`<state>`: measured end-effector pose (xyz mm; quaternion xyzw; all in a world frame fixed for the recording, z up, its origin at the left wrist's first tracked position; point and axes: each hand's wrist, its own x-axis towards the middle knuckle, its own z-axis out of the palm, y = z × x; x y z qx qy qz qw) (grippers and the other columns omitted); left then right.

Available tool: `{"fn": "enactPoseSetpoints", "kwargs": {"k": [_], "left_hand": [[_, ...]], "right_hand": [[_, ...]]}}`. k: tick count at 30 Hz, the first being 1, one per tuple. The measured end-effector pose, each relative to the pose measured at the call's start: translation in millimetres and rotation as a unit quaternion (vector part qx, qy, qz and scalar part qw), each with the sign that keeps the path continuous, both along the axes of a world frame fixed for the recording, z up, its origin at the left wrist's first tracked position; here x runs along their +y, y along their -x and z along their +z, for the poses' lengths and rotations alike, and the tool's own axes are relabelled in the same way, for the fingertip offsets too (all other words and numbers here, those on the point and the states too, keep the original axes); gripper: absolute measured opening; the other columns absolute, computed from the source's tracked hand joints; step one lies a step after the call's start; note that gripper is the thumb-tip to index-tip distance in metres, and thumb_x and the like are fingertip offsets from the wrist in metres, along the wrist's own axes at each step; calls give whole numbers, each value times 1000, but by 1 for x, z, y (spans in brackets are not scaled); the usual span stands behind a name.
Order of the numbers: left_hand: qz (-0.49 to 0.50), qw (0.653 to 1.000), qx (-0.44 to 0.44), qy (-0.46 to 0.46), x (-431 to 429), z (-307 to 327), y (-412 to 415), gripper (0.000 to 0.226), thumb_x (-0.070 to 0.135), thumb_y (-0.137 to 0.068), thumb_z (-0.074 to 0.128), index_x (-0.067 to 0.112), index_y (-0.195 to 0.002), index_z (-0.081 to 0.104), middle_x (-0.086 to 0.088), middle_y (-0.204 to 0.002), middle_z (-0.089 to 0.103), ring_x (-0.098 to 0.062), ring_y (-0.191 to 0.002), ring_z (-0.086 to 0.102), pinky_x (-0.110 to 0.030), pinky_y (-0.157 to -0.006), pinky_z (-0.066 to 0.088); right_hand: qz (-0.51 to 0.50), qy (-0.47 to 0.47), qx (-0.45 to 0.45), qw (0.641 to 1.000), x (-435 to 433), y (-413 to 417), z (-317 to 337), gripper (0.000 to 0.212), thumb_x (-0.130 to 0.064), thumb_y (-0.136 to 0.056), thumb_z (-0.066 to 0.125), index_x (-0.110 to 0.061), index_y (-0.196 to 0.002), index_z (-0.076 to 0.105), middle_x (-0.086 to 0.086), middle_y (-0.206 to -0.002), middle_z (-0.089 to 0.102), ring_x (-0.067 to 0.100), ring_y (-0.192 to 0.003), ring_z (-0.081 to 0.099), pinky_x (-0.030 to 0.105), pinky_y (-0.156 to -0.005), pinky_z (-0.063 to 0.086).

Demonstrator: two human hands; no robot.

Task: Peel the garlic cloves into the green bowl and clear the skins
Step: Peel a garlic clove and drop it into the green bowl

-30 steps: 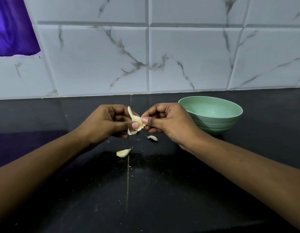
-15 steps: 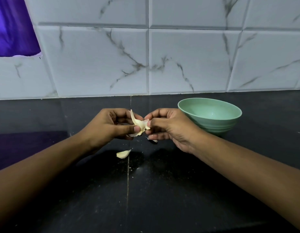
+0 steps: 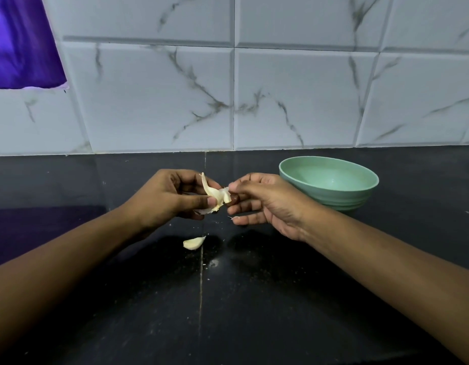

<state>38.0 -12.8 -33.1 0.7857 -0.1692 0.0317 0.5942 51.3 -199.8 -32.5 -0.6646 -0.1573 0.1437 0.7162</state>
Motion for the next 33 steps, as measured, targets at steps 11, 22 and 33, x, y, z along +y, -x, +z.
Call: {"fn": "enactPoseSetpoints", "kwargs": {"k": [11,22,33], "left_hand": [[-7,1000,-9,-9,-3,-3,0,22,4,-70,72,12,-91,71,-3,-77,73,-8,-67,66,-22,-63,56],[-11,1000,12,24,-1,-2,0,19,1,-77,66,16,-87,71,-5,-77,74,-12,-72,70,-20,-60,55],[-9,998,38,41,-2,-2,0,23,14,-66,70,15,-90,70,-8,-81,74,-13,-73,70,-19,-57,54]], "right_hand": [[5,10,-14,1000,0,1,-1,15,8,-83,60,-6,-83,57,7,-66,62,9,-53,63,20,-52,56],[-68,131,-197,969,-2,-1,-1,25,12,-80,62,-13,-81,58,7,-80,60,17,-69,64,32,-59,59],[-95,245,-428,865,-3,-5,-2,16,-10,-74,79,-14,-89,73,-7,-78,68,3,-63,60,24,-64,55]]}}
